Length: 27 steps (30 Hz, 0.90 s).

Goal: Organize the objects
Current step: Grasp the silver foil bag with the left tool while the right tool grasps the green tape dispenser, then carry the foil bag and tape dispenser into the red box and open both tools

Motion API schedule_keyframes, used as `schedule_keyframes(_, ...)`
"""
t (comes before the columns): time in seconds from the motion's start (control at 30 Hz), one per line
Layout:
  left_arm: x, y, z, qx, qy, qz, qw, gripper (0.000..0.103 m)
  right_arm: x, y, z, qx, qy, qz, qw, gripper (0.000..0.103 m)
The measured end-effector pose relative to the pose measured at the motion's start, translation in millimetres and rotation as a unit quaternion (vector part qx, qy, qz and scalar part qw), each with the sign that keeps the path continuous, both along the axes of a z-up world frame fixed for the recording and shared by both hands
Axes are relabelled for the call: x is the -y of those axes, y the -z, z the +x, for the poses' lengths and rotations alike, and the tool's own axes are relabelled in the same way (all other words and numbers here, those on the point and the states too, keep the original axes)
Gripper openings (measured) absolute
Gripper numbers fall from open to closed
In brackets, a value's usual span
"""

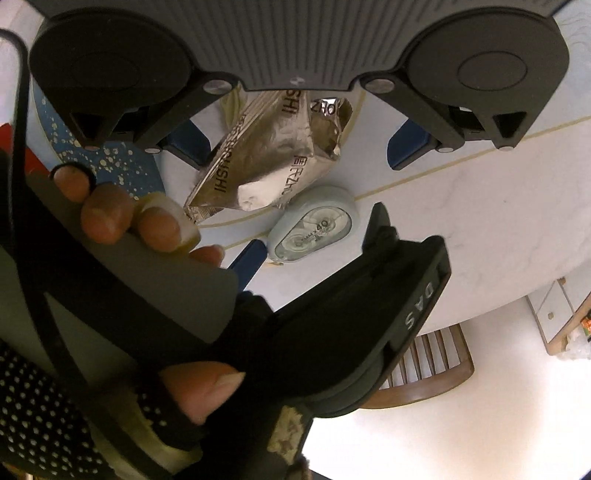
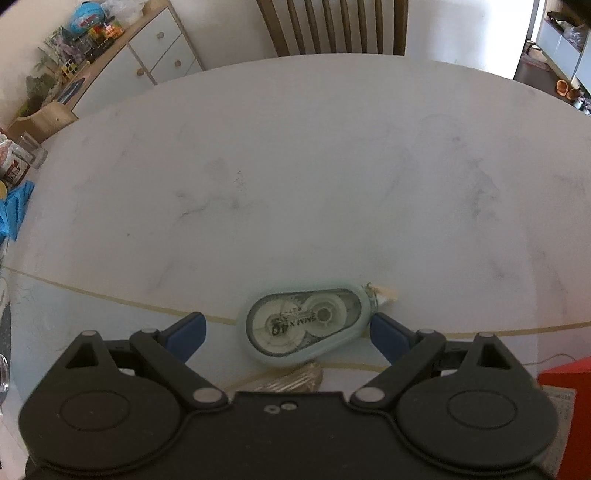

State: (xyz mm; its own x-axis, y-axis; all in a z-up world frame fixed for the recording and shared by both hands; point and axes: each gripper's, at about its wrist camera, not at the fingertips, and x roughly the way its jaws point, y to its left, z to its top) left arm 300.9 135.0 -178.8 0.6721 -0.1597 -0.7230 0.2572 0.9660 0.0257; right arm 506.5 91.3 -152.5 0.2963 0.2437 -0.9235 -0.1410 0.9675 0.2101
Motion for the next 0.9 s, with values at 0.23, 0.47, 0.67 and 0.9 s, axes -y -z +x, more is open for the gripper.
schedule_keyframes(0.23,-2.3,6.1,5.0,-0.003,-0.007,-0.006,1.0000,0.101,-12.0,4.6,7.5,0.008,-0.022,-0.022,0.999,0.095)
schedule_keyframes(0.47,-2.4,11.0,5.1,-0.008,-0.008,-0.010,0.9999,0.091,-26.3,7.0,-0.3,0.020,-0.069,-0.064,0.995,0.094)
schedule_keyframes(0.67,1.7,14.4,-0.2,-0.005,0.000,-0.003,1.0000,0.072,-33.6,9.3,-9.2,0.040,-0.093,-0.097,0.990,0.089)
schedule_keyframes(0.9,1.7,13.4,-4.8,-0.002,-0.002,-0.001,1.0000,0.061,-33.7,8.2,-9.9,0.051,-0.094,-0.093,0.990,0.078)
